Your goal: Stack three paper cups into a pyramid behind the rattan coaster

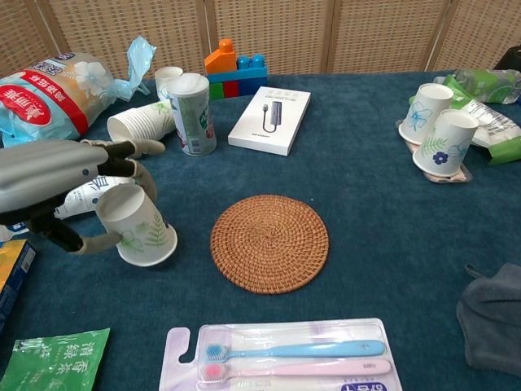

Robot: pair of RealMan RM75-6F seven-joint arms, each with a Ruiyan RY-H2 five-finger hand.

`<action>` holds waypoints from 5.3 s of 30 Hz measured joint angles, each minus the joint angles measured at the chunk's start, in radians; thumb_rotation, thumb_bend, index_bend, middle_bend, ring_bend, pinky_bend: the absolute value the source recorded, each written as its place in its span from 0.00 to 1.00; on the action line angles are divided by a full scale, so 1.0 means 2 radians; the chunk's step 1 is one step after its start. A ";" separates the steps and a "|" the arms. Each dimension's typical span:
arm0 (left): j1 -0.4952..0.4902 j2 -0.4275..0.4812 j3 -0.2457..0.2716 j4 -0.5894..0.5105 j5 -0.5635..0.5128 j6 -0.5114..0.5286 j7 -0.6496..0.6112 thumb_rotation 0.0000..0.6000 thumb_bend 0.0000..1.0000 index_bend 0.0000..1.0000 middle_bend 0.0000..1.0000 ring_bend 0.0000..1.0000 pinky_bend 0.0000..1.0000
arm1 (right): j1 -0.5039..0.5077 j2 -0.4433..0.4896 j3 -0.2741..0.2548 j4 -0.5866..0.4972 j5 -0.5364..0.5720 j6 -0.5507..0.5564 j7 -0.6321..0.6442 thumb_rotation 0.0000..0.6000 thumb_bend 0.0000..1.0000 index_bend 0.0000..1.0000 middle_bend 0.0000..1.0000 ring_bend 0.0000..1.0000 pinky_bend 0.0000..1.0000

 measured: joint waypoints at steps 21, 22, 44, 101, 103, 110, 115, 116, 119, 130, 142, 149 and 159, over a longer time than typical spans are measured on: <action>-0.124 -0.048 -0.102 0.074 -0.131 -0.058 0.003 1.00 0.40 0.38 0.00 0.00 0.08 | -0.007 0.011 -0.003 -0.021 -0.010 0.014 -0.014 1.00 0.35 0.00 0.00 0.00 0.00; -0.130 -0.053 -0.104 0.079 -0.136 -0.059 0.008 1.00 0.40 0.38 0.00 0.00 0.08 | -0.008 0.012 -0.003 -0.022 -0.010 0.015 -0.015 1.00 0.35 0.00 0.00 0.00 0.00; -0.231 -0.167 -0.111 0.218 -0.212 -0.072 0.057 1.00 0.40 0.37 0.00 0.00 0.06 | -0.010 0.016 0.001 -0.027 -0.001 0.013 -0.012 1.00 0.35 0.00 0.00 0.00 0.00; 0.082 0.187 0.061 -0.073 0.152 0.255 -0.201 1.00 0.40 0.04 0.00 0.00 0.08 | 0.174 0.005 0.046 -0.011 0.005 -0.198 -0.041 1.00 0.35 0.22 0.02 0.00 0.06; 0.088 0.189 0.061 -0.070 0.157 0.256 -0.206 1.00 0.40 0.04 0.00 0.00 0.08 | 0.186 -0.001 0.047 -0.006 0.006 -0.211 -0.045 1.00 0.35 0.25 0.04 0.00 0.07; 0.101 0.189 0.055 -0.064 0.167 0.248 -0.211 1.00 0.40 0.04 0.00 0.00 0.08 | 0.215 -0.014 0.048 0.004 0.020 -0.245 -0.056 1.00 0.35 0.27 0.06 0.00 0.08; 0.107 0.189 0.049 -0.062 0.170 0.243 -0.213 1.00 0.40 0.04 0.00 0.00 0.08 | 0.231 -0.015 0.051 0.003 0.048 -0.276 -0.072 1.00 0.34 0.18 0.00 0.00 0.08; 0.109 0.189 0.048 -0.061 0.171 0.243 -0.214 1.00 0.40 0.04 0.00 0.00 0.08 | 0.235 -0.015 0.051 0.002 0.053 -0.283 -0.078 1.00 0.34 0.17 0.00 0.00 0.08; 0.115 0.189 0.046 -0.059 0.173 0.243 -0.217 1.00 0.40 0.04 0.00 0.00 0.08 | 0.248 -0.014 0.052 -0.002 0.073 -0.305 -0.094 1.00 0.34 0.15 0.00 0.00 0.08; 0.135 0.195 0.035 -0.047 0.182 0.255 -0.235 1.00 0.40 0.05 0.00 0.00 0.08 | 0.300 -0.024 0.059 -0.004 0.137 -0.357 -0.170 1.00 0.34 0.15 0.00 0.00 0.00; 0.155 0.201 0.032 -0.038 0.183 0.256 -0.250 1.00 0.40 0.05 0.00 0.00 0.08 | 0.336 -0.050 0.059 0.031 0.188 -0.379 -0.198 1.00 0.34 0.15 0.00 0.00 0.00; 0.162 0.202 0.027 -0.034 0.183 0.255 -0.256 1.00 0.40 0.05 0.00 0.00 0.08 | 0.345 -0.059 0.056 0.052 0.207 -0.382 -0.205 1.00 0.34 0.16 0.00 0.00 0.00; 0.171 0.203 0.024 -0.032 0.186 0.255 -0.258 1.00 0.40 0.05 0.00 0.00 0.08 | 0.352 -0.070 0.045 0.082 0.223 -0.393 -0.199 1.00 0.34 0.17 0.00 0.00 0.00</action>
